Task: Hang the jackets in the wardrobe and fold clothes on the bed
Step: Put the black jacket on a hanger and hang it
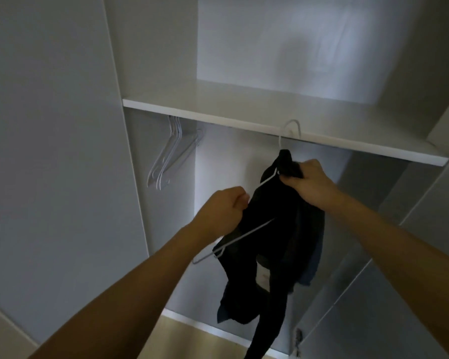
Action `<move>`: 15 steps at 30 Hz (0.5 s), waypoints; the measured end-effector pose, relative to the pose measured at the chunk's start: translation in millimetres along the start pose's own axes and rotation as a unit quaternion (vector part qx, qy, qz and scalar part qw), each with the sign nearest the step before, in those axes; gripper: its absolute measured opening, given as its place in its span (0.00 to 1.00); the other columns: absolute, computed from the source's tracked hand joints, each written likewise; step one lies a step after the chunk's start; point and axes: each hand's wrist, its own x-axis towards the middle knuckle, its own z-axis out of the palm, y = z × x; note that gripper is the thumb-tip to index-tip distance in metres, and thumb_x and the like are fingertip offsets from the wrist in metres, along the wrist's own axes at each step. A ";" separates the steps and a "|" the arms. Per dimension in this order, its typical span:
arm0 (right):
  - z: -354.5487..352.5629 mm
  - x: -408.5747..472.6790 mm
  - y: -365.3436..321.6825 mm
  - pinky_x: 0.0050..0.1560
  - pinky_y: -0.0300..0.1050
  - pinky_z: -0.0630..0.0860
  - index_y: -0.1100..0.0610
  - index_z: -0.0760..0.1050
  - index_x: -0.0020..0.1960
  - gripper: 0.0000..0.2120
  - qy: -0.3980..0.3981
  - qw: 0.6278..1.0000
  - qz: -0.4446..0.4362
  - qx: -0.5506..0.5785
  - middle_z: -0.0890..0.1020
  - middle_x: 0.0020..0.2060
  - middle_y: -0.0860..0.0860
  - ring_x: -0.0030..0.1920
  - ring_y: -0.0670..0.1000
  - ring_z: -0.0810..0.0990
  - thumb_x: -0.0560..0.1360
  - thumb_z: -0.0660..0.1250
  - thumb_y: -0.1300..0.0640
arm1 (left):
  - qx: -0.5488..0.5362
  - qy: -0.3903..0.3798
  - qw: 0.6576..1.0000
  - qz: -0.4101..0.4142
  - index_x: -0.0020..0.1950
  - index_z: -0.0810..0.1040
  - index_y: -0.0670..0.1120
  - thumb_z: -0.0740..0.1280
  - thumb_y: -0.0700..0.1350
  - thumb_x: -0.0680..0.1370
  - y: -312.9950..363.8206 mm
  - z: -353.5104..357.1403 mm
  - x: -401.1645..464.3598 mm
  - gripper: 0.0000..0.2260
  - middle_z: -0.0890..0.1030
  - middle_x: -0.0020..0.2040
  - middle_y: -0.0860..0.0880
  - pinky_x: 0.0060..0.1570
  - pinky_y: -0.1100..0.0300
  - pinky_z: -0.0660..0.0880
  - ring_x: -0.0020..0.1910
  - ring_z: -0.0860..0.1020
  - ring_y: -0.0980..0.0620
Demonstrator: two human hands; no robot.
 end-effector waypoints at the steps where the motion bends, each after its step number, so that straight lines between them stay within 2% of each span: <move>1: -2.7 0.9 -3.5 0.38 0.43 0.68 0.52 0.69 0.31 0.18 -0.021 0.999 -0.021 -0.032 0.75 0.31 0.51 0.34 0.49 0.75 0.77 0.67 0.48 | 0.009 0.000 1.000 0.021 0.42 0.76 0.41 0.58 0.44 0.83 -0.5 -6.3 1.7 0.13 0.73 0.29 0.55 0.28 0.72 0.65 0.26 0.71 0.65; 3: -8.9 4.4 -10.4 0.38 0.41 0.70 0.51 0.75 0.36 0.18 -0.065 0.994 -0.010 -0.086 0.78 0.35 0.48 0.37 0.45 0.77 0.74 0.65 0.39 | 0.076 -0.014 0.996 0.051 0.44 0.75 0.48 0.58 0.50 0.82 -4.8 -17.9 6.0 0.12 0.74 0.30 0.56 0.29 0.69 0.66 0.28 0.72 0.65; 5: -13.9 6.7 -10.6 0.39 0.38 0.72 0.55 0.79 0.41 0.23 -0.058 0.993 0.014 -0.104 0.81 0.37 0.48 0.37 0.44 0.79 0.71 0.66 0.34 | 0.097 -0.027 0.995 0.025 0.48 0.72 0.53 0.57 0.59 0.81 -20.4 -28.9 8.4 0.12 0.78 0.38 0.54 0.36 0.61 0.72 0.35 0.76 0.60; 6: -16.9 7.5 -9.8 0.37 0.36 0.72 0.57 0.79 0.40 0.25 -0.026 0.996 0.020 -0.084 0.81 0.36 0.48 0.35 0.42 0.79 0.71 0.67 0.33 | 0.028 -0.025 0.999 -0.026 0.50 0.72 0.53 0.57 0.62 0.80 -31.7 -34.8 6.6 0.15 0.79 0.43 0.51 0.40 0.59 0.74 0.39 0.78 0.56; 7: -20.5 9.3 -9.1 0.33 0.35 0.71 0.57 0.79 0.38 0.24 0.020 0.998 0.024 -0.059 0.81 0.33 0.47 0.32 0.40 0.78 0.70 0.68 0.34 | -0.112 -0.002 0.988 -0.106 0.52 0.74 0.51 0.55 0.63 0.80 -42.9 -39.7 1.8 0.17 0.80 0.46 0.48 0.44 0.56 0.74 0.42 0.78 0.52; 8: -24.7 11.0 -9.3 0.30 0.33 0.70 0.55 0.78 0.36 0.22 0.068 0.997 0.028 -0.030 0.80 0.31 0.46 0.30 0.38 0.78 0.70 0.69 0.35 | -0.263 0.029 0.946 -0.188 0.53 0.75 0.49 0.54 0.61 0.81 -56.4 -41.1 -5.0 0.18 0.81 0.48 0.45 0.47 0.54 0.74 0.43 0.79 0.48; 9: -29.2 11.8 -11.1 0.28 0.31 0.70 0.54 0.78 0.35 0.20 0.109 0.994 0.032 -0.002 0.79 0.30 0.44 0.28 0.37 0.77 0.69 0.70 0.36 | -0.364 0.054 0.896 -0.247 0.56 0.76 0.46 0.54 0.58 0.81 -72.6 -36.4 -12.4 0.19 0.82 0.51 0.41 0.50 0.52 0.73 0.46 0.80 0.45; 10: -33.5 12.9 -13.0 0.27 0.30 0.70 0.52 0.77 0.34 0.18 0.137 0.990 0.035 0.025 0.79 0.29 0.43 0.28 0.36 0.77 0.68 0.72 0.37 | -0.398 0.046 0.873 -0.278 0.58 0.76 0.44 0.54 0.55 0.81 -88.2 -25.6 -19.8 0.19 0.81 0.55 0.40 0.54 0.50 0.72 0.50 0.79 0.43; 11: -37.1 14.5 -15.3 0.28 0.31 0.71 0.51 0.77 0.34 0.17 0.158 0.986 0.038 0.044 0.79 0.28 0.43 0.27 0.37 0.78 0.67 0.72 0.38 | -0.385 0.007 0.877 -0.287 0.61 0.76 0.46 0.56 0.55 0.80 -98.1 -11.0 -27.0 0.18 0.80 0.59 0.41 0.57 0.49 0.70 0.55 0.78 0.43; 13: -40.8 17.9 -20.6 0.30 0.36 0.72 0.52 0.77 0.33 0.16 0.182 0.982 0.043 0.038 0.79 0.28 0.44 0.28 0.40 0.78 0.67 0.71 0.39 | -0.325 -0.133 0.890 -0.292 0.66 0.72 0.50 0.62 0.59 0.77 -100.7 21.8 -36.3 0.21 0.77 0.64 0.47 0.60 0.50 0.67 0.61 0.74 0.45; 15: -40.4 21.1 -26.3 0.32 0.39 0.73 0.54 0.76 0.33 0.16 0.185 0.982 0.033 0.027 0.79 0.30 0.48 0.30 0.44 0.78 0.68 0.70 0.42 | -0.245 -0.239 0.899 -0.274 0.70 0.67 0.51 0.69 0.59 0.73 -89.1 53.3 -35.4 0.28 0.73 0.66 0.50 0.58 0.55 0.67 0.61 0.72 0.50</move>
